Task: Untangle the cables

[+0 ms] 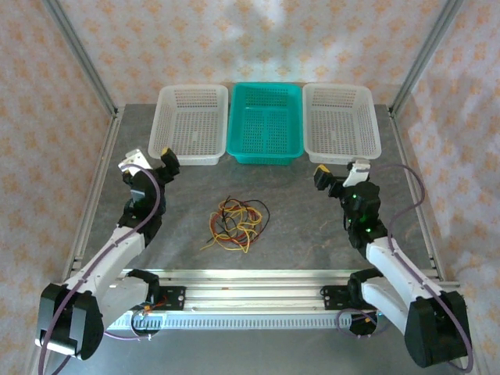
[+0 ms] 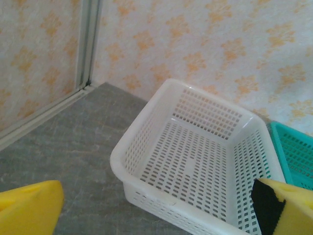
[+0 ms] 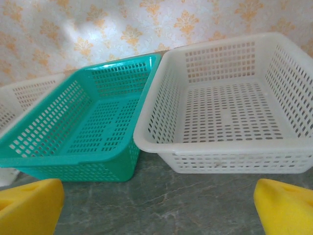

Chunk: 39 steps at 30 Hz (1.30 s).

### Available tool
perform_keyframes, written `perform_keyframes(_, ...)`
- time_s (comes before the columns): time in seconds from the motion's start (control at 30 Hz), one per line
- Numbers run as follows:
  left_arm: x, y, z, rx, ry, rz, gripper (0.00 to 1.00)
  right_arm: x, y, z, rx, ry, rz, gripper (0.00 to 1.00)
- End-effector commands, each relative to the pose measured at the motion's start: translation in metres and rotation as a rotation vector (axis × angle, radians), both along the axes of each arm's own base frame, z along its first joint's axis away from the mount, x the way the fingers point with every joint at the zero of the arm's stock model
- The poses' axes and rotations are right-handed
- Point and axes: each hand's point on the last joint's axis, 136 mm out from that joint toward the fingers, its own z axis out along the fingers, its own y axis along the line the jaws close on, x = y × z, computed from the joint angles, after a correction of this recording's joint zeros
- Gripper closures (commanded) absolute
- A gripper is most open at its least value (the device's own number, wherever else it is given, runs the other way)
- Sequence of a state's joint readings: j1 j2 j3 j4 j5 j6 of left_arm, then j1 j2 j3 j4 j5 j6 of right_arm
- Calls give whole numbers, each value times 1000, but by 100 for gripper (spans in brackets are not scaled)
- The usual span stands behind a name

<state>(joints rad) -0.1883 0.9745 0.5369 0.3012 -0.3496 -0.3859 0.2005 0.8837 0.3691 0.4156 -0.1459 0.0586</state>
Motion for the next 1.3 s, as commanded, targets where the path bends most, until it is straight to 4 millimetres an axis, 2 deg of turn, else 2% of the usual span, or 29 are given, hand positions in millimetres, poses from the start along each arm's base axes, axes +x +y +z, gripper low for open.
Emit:
perform_keyframes(0.0,-10,0,-30,-84,187,34,0,-4,-9,-4,155,116,-91,0)
perform_keyframes(0.1,-8,-15,-33,-100,242,-54,0,-5,-32,-13,229,213,-265,0)
perform_keyframes(0.23,-11,-34,-41,-140,303,-160,1,-4,-31,-22,276,288,-294,0)
perform_keyframes(0.33,-16,-52,-53,-177,352,-241,1,-1,-12,-29,238,371,-185,0)
perform_keyframes(0.47,-26,-76,-79,-204,451,-322,1,4,9,-48,239,510,-106,5)
perform_keyframes(0.63,-40,-97,-111,-195,563,-363,1,-4,41,-63,227,605,-5,8)
perform_keyframes(0.77,-55,-119,-127,-240,614,-418,1,-21,76,-70,209,650,101,9)
perform_keyframes(0.87,-70,-135,-139,-269,635,-493,1,-41,111,-69,184,643,228,9)
perform_keyframes(1.03,-88,-152,-151,-316,635,-566,1,-72,158,-74,134,631,388,9)
perform_keyframes(1.17,-99,-173,-156,-388,619,-665,1,-82,182,-76,120,611,439,8)
perform_keyframes(1.27,-106,-178,-161,-392,628,-684,1,-83,189,-73,132,576,444,7)
